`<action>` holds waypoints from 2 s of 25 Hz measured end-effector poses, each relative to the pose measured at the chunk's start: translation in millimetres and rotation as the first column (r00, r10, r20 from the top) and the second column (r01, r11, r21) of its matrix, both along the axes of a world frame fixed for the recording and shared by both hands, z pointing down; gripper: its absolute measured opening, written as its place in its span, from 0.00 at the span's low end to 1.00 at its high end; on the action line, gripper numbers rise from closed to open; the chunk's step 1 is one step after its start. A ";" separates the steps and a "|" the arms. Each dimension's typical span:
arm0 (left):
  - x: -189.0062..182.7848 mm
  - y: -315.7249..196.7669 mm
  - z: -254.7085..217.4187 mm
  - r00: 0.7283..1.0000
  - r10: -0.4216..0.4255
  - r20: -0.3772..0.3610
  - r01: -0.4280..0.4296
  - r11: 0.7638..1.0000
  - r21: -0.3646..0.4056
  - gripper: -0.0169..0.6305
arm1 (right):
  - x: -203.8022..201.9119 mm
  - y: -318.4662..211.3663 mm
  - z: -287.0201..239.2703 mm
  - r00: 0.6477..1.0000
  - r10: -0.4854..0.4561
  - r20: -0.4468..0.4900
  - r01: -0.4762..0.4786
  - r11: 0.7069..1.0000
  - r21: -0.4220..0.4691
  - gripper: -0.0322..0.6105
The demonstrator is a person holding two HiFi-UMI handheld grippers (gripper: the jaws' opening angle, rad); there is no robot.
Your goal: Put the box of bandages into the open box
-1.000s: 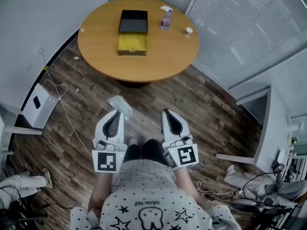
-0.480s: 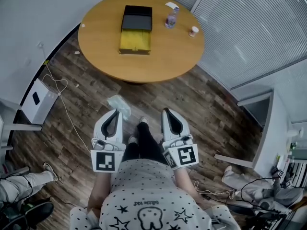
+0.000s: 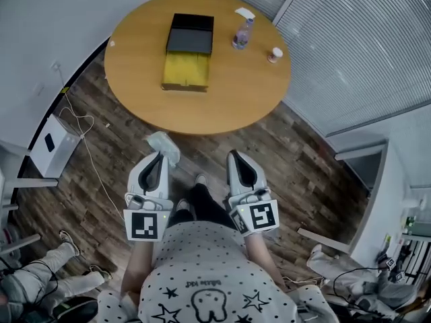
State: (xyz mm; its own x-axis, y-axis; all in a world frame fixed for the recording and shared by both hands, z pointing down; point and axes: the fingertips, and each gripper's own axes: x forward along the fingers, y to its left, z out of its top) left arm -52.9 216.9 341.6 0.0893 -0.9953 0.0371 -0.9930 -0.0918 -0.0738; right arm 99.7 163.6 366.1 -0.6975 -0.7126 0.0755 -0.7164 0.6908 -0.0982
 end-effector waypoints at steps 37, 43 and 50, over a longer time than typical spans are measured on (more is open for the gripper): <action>-13.9 -135.3 -6.8 0.991 -0.135 0.016 0.134 0.991 0.024 0.05 | 6.4 -152.6 14.3 0.997 -0.077 0.000 0.077 0.996 -0.036 0.06; -35.8 -163.5 -9.7 0.993 -0.116 0.013 0.116 0.993 0.024 0.05 | -14.9 -176.8 9.3 0.998 -0.064 -0.002 0.064 0.997 -0.033 0.06; -73.6 -212.6 -14.2 0.998 -0.061 0.008 0.060 0.998 0.023 0.05 | -49.3 -216.7 3.4 1.000 -0.014 -0.013 0.014 0.999 -0.030 0.06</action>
State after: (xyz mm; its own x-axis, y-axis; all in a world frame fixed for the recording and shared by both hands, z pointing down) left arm -126.4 4.4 327.4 0.0287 -0.9995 0.0146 -0.9960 -0.0299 -0.0842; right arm 50.3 -53.1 369.6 -0.7061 -0.7001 0.1063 -0.7081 0.6975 -0.1094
